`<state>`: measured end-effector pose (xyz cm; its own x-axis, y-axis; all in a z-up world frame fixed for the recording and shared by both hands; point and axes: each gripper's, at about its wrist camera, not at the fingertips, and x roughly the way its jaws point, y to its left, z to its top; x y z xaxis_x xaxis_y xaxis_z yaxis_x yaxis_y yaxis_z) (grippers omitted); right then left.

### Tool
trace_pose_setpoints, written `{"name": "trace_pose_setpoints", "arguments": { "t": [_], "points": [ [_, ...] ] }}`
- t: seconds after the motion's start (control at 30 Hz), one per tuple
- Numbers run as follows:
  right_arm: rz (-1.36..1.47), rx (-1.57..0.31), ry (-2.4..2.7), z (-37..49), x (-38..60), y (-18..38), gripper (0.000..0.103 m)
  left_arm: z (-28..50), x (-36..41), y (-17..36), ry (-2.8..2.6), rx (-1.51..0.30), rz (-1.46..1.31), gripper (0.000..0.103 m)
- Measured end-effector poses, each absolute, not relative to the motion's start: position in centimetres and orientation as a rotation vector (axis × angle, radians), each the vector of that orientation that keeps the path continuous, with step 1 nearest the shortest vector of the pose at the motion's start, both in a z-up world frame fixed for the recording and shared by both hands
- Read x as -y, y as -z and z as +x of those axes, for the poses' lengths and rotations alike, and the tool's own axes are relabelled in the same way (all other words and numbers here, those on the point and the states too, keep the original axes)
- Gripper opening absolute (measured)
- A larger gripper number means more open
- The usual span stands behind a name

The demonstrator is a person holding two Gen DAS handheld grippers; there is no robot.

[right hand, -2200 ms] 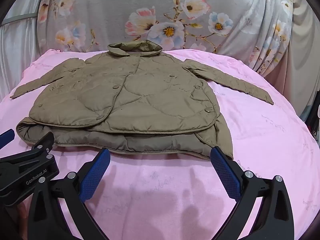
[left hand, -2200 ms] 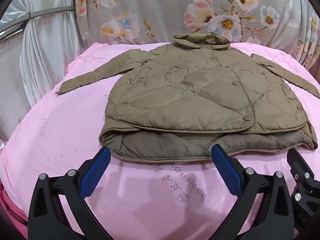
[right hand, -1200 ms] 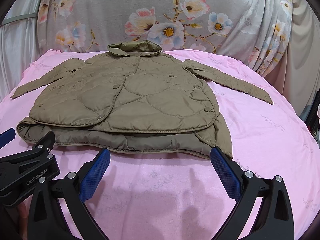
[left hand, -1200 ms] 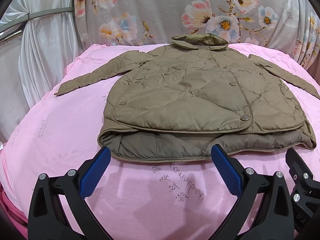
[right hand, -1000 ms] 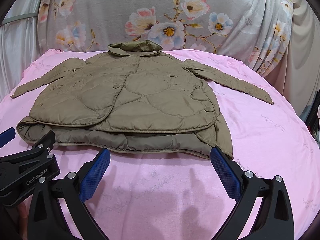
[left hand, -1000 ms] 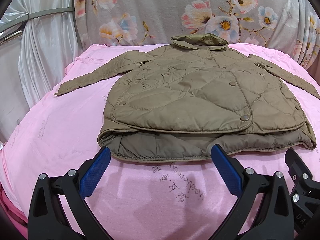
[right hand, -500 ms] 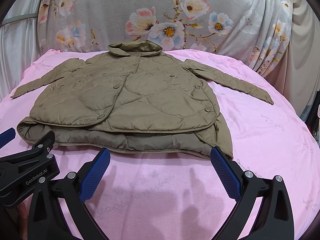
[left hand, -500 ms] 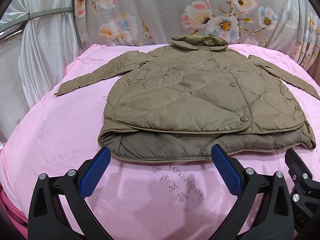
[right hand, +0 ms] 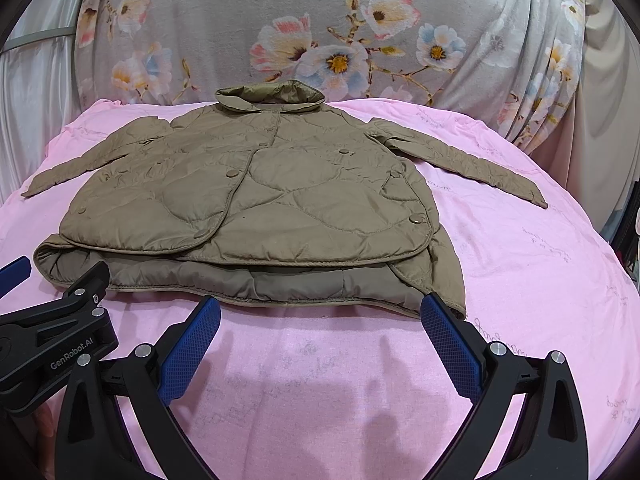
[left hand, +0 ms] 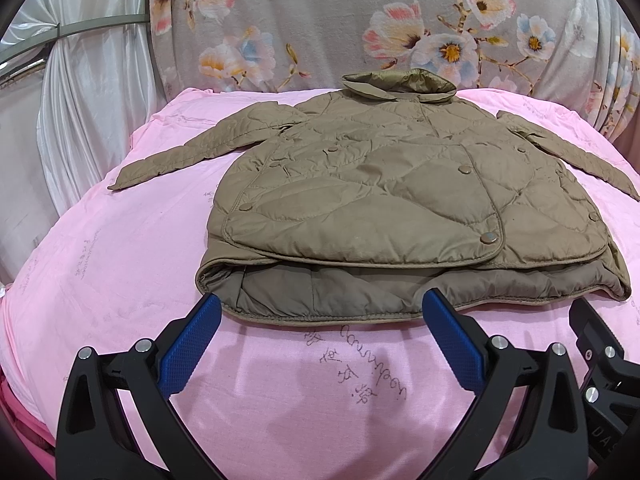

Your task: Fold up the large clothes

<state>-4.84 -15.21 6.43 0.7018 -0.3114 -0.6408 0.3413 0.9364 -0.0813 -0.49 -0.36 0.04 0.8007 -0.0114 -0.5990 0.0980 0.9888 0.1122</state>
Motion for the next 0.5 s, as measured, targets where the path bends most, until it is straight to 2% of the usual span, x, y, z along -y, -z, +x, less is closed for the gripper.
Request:
{"name": "trace_pose_setpoints", "arguments": {
  "t": [0.5],
  "points": [
    [0.045,-0.706,0.364,-4.72,15.12,-6.41,0.098,-0.51,0.32,-0.01,0.058,-0.640,0.140,0.098]
  ]
}}
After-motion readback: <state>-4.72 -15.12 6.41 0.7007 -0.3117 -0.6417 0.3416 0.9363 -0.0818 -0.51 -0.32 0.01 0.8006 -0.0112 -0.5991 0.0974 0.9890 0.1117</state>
